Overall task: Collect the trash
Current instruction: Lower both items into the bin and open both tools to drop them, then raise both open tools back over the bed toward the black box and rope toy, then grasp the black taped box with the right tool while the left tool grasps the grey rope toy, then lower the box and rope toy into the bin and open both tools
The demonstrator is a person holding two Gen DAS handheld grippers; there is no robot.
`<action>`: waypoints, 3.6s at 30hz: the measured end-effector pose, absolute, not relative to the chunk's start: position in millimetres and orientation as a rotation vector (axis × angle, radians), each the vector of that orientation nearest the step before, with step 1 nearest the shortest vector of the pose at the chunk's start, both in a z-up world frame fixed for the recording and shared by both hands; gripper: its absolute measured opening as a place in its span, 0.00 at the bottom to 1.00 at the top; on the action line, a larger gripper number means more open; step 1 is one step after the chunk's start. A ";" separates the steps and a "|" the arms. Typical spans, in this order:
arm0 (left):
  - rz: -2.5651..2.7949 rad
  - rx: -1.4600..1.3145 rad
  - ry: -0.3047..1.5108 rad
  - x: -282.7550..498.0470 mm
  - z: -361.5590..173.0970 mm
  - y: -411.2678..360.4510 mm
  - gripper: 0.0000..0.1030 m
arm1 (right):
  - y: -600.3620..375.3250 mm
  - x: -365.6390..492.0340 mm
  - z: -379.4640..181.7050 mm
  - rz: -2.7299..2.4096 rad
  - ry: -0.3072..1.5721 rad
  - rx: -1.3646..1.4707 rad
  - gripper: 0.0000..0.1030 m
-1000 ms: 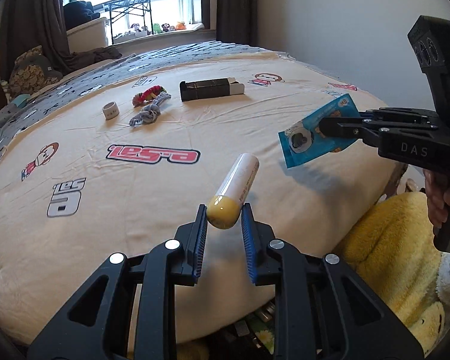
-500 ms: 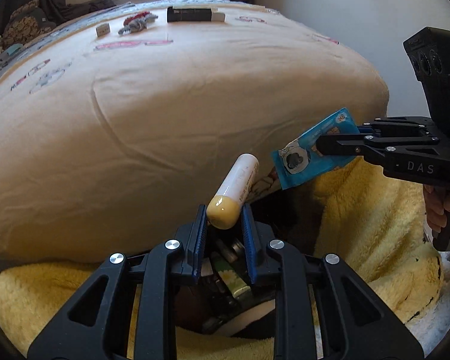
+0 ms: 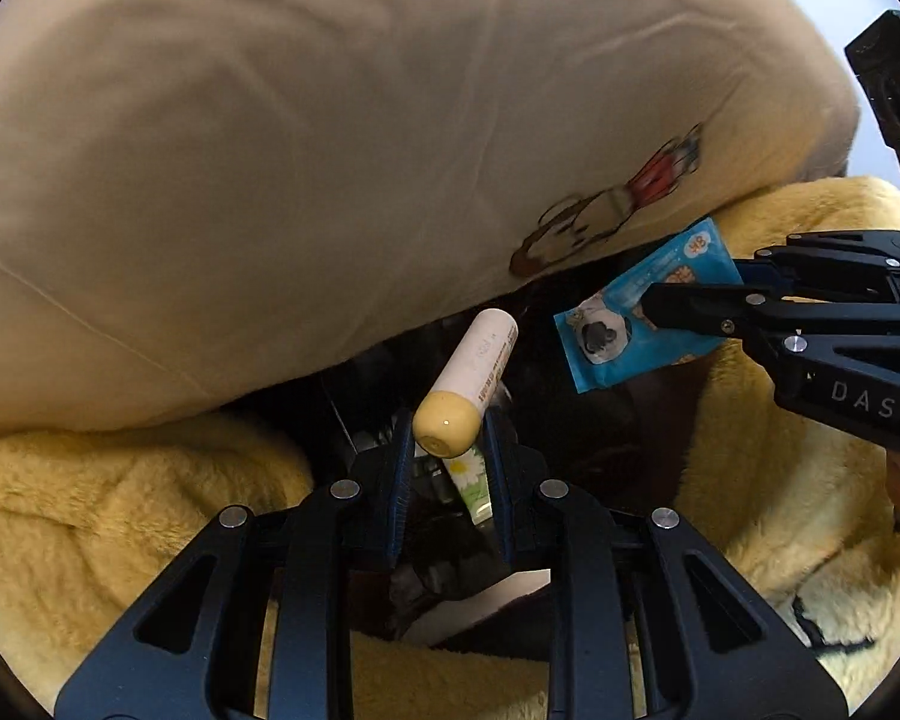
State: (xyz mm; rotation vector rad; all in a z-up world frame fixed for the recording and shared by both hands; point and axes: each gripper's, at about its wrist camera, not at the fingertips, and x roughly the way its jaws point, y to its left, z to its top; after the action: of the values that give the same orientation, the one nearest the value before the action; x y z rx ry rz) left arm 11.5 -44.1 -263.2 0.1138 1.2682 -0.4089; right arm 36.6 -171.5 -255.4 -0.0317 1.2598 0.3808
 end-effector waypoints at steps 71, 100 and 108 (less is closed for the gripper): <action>-0.226 0.076 0.844 334.9 -88.2 -13.2 0.88 | -188.9 390.8 -109.2 0.184 0.844 -0.253 0.93; -0.297 0.103 0.817 237.4 -57.4 -24.7 0.23 | -192.2 253.6 -46.5 0.206 0.748 -0.200 0.25; -0.332 0.095 0.737 159.0 -38.0 -25.3 0.23 | -203.8 172.2 -28.7 0.252 0.674 -0.146 0.25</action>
State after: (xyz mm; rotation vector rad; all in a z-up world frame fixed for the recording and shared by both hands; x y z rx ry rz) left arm 159.0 -25.3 -38.0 0.0955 0.7368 -0.3325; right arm 172.2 -203.8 -28.7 -0.1465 0.6739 0.2516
